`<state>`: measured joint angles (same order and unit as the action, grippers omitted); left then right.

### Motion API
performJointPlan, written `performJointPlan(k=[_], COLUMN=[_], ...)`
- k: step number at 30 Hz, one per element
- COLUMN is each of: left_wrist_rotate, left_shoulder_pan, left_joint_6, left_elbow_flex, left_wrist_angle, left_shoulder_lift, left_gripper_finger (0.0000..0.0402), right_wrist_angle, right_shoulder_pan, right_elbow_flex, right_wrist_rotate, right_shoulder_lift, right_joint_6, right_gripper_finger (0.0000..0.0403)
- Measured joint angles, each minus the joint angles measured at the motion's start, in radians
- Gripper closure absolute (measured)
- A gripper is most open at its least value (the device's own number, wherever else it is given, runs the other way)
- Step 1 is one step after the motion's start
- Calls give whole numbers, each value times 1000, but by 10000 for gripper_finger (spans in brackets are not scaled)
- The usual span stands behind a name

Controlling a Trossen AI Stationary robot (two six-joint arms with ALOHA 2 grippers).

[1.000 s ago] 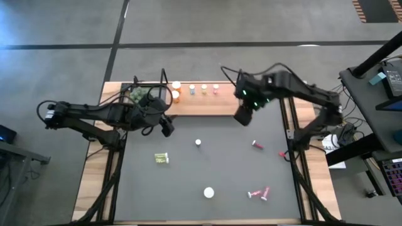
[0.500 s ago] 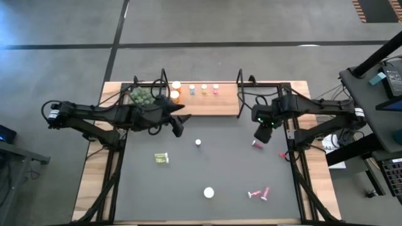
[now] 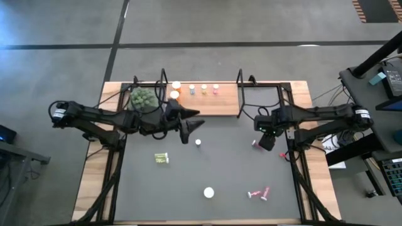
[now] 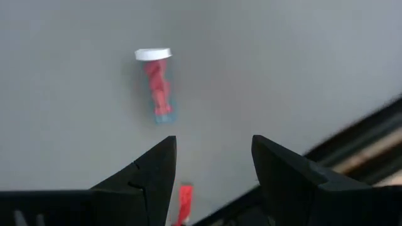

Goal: Pick and place medicine bottles onto shelf by color
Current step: Put the right blue pill bottle on the shelf aligned with the other blue pill bottle

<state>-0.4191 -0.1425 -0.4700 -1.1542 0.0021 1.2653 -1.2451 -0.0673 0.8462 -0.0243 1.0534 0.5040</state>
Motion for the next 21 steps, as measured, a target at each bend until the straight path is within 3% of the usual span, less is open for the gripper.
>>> performJointPlan(k=[11,17,21], left_wrist_rotate=[0,0,0], left_shoulder_pan=[-21,-23,-24], left_joint_6=[-75,-75,-75], left_elbow_flex=[0,0,0], left_wrist_angle=[1,16,17], left_shoulder_lift=[55,61,61], left_gripper_finger=[168,168,168], right_wrist_angle=[125,298,317], right_shoulder_pan=[4,4,4], right_elbow_flex=[-71,-126,-187], right_wrist_rotate=[95,107,104], right_shoulder_lift=[2,12,16], right_joint_6=[-51,-69,-105], right_gripper_finger=[204,204,204])
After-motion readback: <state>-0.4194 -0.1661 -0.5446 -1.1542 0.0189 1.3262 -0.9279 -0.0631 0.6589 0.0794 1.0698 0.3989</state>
